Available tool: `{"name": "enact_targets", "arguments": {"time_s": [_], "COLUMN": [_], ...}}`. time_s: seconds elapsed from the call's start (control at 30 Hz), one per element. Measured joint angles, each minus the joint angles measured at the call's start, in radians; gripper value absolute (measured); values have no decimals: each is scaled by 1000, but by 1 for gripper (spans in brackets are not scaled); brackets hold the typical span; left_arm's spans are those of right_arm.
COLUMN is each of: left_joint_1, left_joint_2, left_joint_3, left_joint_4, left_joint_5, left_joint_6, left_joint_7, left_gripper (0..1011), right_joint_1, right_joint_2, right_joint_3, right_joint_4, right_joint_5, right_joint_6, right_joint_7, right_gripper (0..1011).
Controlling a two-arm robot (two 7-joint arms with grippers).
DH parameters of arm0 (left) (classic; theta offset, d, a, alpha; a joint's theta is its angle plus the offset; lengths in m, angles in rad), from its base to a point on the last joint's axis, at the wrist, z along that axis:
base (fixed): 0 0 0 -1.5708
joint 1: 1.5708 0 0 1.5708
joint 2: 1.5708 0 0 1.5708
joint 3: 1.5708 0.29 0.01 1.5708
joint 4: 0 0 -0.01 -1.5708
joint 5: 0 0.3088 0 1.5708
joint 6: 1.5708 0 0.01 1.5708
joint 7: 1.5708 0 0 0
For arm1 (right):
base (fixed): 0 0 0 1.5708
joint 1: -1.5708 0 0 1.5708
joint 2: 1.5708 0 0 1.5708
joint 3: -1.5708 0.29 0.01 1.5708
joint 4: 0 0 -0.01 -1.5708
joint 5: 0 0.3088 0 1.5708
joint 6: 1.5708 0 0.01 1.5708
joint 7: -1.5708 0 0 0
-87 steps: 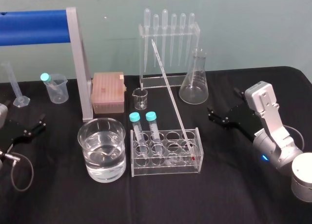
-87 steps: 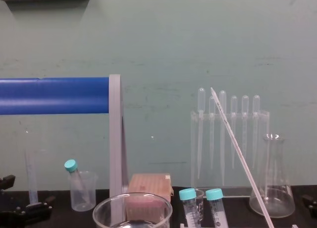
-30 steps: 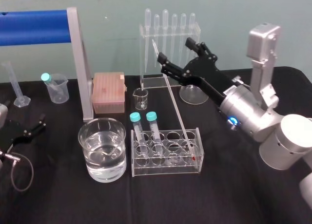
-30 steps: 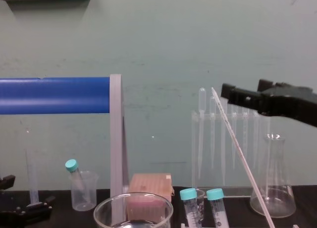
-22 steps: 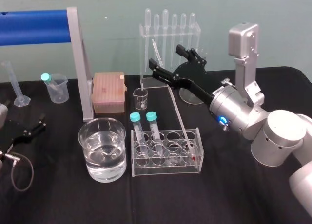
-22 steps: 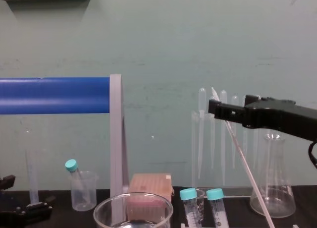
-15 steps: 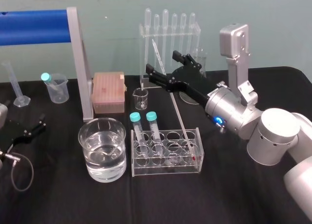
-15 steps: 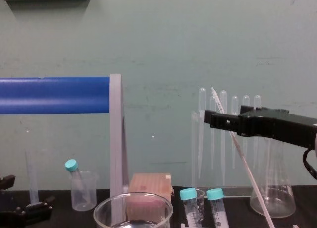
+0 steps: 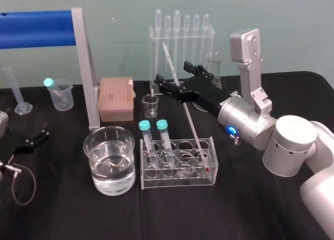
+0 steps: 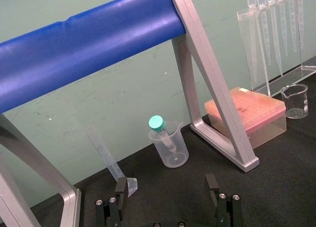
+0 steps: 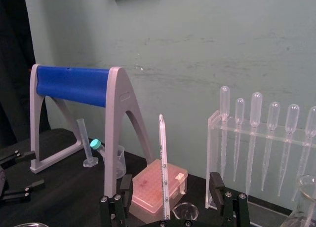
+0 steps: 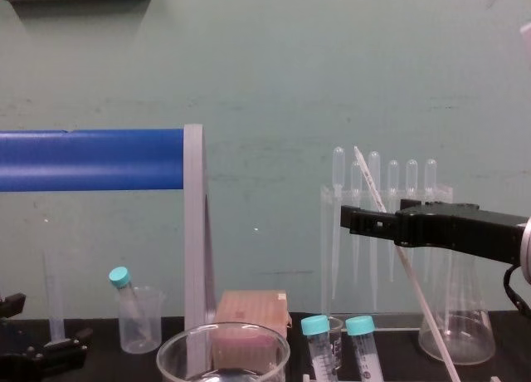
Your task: Hold the thermometer with one hand and immerse one end into the beaker, then reinsert it into the test tube rack.
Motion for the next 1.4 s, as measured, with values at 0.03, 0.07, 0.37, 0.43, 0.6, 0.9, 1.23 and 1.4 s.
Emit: {"name": "enact_targets", "arguments": {"time_s": [0.03, 0.07, 0.37, 0.43, 0.6, 0.9, 1.23, 1.4], "left_joint_1": [0, 0, 0, 0, 0, 0, 0, 0], "left_joint_2": [0, 0, 0, 0, 0, 0, 0, 0], "left_joint_3": [0, 0, 0, 0, 0, 0, 0, 0], "left_joint_4": [0, 0, 0, 0, 0, 0, 0, 0], "left_joint_5": [0, 0, 0, 0, 0, 0, 0, 0], "left_joint_6": [0, 0, 0, 0, 0, 0, 0, 0], "left_joint_7": [0, 0, 0, 0, 0, 0, 0, 0], "left_gripper": [1008, 1008, 1008, 1008, 1008, 1008, 1008, 1008], "right_joint_1": [0, 1, 2, 2, 5, 6, 6, 6], "right_joint_2": [-1, -3, -15, -17, -22, -24, -23, -23], "right_joint_3": [1, 2, 14, 16, 20, 22, 22, 21], "right_joint_4": [1, 2, 9, 11, 18, 20, 20, 19], "right_joint_5": [-2, -3, -19, -20, -27, -29, -29, -28], "right_joint_6": [2, 5, 15, 15, 17, 20, 20, 19], "right_joint_7": [1, 3, 19, 21, 27, 31, 31, 30], "right_gripper": [1003, 1003, 1003, 1003, 1003, 1003, 1003, 953]}}
